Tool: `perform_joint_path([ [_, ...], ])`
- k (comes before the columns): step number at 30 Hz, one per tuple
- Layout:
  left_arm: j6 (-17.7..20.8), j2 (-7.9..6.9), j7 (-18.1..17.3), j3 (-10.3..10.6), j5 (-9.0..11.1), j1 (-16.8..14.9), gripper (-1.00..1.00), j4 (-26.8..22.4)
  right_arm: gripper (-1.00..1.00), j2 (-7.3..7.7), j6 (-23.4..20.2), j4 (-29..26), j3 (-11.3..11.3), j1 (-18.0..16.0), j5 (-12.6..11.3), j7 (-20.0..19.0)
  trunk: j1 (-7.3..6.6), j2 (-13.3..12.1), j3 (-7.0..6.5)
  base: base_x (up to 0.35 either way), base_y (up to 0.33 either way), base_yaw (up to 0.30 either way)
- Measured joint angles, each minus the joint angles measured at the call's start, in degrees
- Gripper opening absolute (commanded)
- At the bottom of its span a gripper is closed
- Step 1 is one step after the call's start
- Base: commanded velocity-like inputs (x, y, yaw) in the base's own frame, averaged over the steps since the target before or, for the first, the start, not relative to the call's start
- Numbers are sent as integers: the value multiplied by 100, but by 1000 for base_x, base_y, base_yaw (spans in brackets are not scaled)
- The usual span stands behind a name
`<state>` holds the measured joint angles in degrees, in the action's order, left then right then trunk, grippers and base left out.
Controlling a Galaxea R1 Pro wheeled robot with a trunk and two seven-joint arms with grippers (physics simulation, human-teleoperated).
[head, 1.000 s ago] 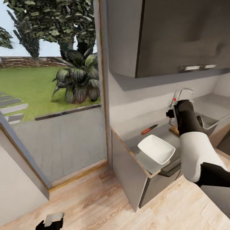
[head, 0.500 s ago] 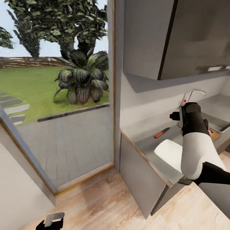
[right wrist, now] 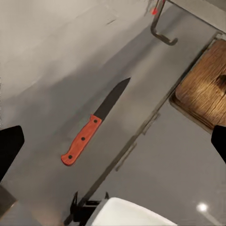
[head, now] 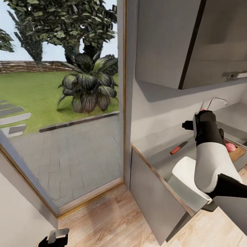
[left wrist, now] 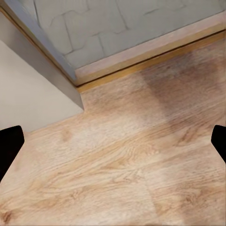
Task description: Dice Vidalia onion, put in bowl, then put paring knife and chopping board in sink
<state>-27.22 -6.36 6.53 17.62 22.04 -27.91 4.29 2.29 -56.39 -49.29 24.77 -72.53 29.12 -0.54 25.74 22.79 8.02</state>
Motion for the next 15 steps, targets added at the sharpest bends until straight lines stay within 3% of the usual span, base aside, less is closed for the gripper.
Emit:
perform_joint_path([
  [6,0,4,0,0,0,1,100,2,100,-31,-7,39,458,0,-2,0,0,0,0,5,0,0],
  [9,0,7,0,0,0,2,100,4,100,-120,-3,223,653,1,-11,-2,0,0,0,0,0,0],
  [15,0,9,0,0,0,-3,100,3,100,-486,0,401,743,2,-447,24,0,0,0,0,0,0],
])
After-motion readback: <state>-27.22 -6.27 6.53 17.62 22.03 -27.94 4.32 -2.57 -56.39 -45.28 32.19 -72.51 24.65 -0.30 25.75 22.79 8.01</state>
